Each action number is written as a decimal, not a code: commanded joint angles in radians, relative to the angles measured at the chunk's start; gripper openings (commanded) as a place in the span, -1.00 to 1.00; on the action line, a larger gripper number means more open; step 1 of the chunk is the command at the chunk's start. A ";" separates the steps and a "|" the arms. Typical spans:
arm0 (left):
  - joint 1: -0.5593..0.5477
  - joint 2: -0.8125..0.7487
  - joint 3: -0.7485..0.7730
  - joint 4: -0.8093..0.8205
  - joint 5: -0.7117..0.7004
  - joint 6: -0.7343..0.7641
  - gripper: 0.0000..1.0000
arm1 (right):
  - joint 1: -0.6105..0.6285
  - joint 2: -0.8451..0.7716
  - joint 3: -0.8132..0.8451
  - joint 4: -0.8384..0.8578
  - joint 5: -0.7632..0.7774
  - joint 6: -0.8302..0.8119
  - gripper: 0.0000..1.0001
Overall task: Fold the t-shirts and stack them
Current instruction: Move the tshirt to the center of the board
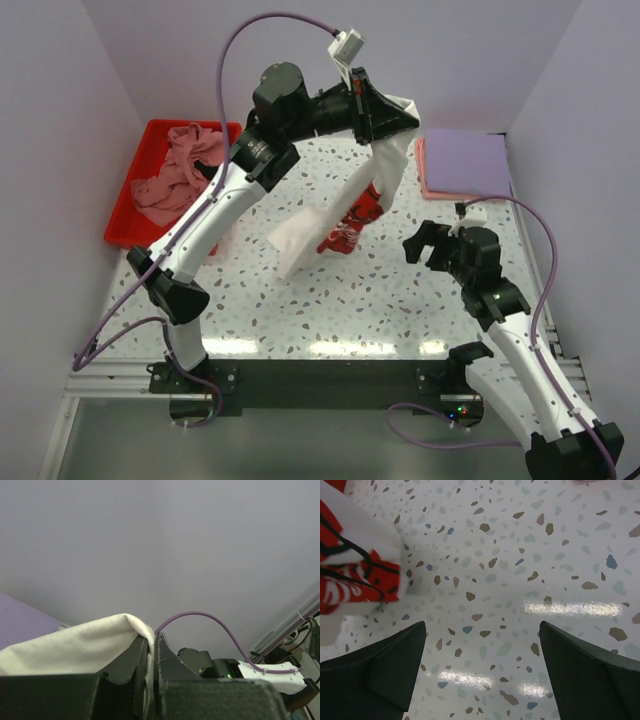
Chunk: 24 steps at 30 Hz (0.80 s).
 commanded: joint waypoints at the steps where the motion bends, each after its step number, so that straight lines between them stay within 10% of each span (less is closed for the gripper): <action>1: -0.026 0.011 0.079 0.023 0.072 -0.006 -1.00 | 0.001 -0.017 0.012 -0.020 0.103 0.021 0.98; 8: -0.044 -0.097 -0.074 -0.017 -0.117 0.127 -1.00 | 0.001 -0.006 0.015 -0.035 0.124 0.022 0.98; 20: -0.021 -0.466 -0.960 -0.019 -0.897 0.181 -1.00 | -0.001 0.054 0.031 -0.032 0.050 0.008 0.98; 24: 0.074 -0.503 -1.194 -0.028 -0.830 0.045 -1.00 | -0.001 0.037 0.014 0.000 0.056 0.009 0.98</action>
